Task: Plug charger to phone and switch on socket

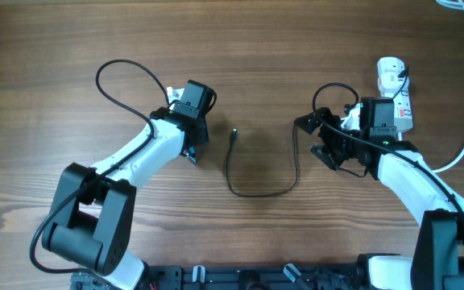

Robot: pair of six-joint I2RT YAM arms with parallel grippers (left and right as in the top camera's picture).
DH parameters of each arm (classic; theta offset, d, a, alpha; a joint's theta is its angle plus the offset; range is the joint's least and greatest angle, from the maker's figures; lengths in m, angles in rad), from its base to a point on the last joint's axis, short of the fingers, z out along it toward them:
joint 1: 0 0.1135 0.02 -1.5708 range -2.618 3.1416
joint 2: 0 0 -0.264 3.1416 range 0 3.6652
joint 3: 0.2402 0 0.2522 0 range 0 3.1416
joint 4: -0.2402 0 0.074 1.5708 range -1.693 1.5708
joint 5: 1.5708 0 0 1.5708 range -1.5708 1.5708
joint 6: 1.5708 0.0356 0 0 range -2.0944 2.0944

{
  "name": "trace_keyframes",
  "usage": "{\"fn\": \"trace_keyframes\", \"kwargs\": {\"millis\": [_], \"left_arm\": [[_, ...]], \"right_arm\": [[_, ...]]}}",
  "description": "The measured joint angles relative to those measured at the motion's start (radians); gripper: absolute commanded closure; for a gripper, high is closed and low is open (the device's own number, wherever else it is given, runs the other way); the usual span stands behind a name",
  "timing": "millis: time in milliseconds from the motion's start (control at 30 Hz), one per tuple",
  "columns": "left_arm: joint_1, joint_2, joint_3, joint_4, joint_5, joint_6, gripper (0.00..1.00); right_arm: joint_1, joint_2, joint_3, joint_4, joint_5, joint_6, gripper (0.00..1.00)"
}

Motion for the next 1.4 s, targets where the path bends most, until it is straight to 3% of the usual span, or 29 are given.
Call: {"fn": "trace_keyframes", "kwargs": {"millis": [333,400,767,933,1167,1267,1400], "left_arm": [[0.000,0.000,0.000,-0.005,0.069,0.000,0.88],[0.000,0.000,0.000,-0.006,0.072,0.000,0.96],[0.000,0.000,0.000,-0.002,0.076,-0.001,0.96],[0.012,-0.021,-0.004,0.017,0.155,-0.005,0.96],[0.172,-0.142,-0.009,0.112,0.555,-0.006,0.96],[0.285,-0.148,-0.009,0.149,0.827,0.023,0.96],[0.364,-0.148,-0.009,0.168,1.077,0.080,0.96]], "right_arm": [[0.000,0.000,0.000,0.000,0.000,0.000,0.00],[0.000,0.000,0.000,0.000,0.000,0.000,0.00],[0.000,0.000,0.000,0.000,0.000,0.000,0.00],[0.000,0.000,0.000,0.000,0.000,0.000,0.00],[0.000,0.000,0.000,0.000,0.000,0.000,0.00],[0.000,0.000,0.000,0.000,0.000,0.000,0.00],[0.000,0.000,0.000,0.000,0.000,0.000,0.00]]}}
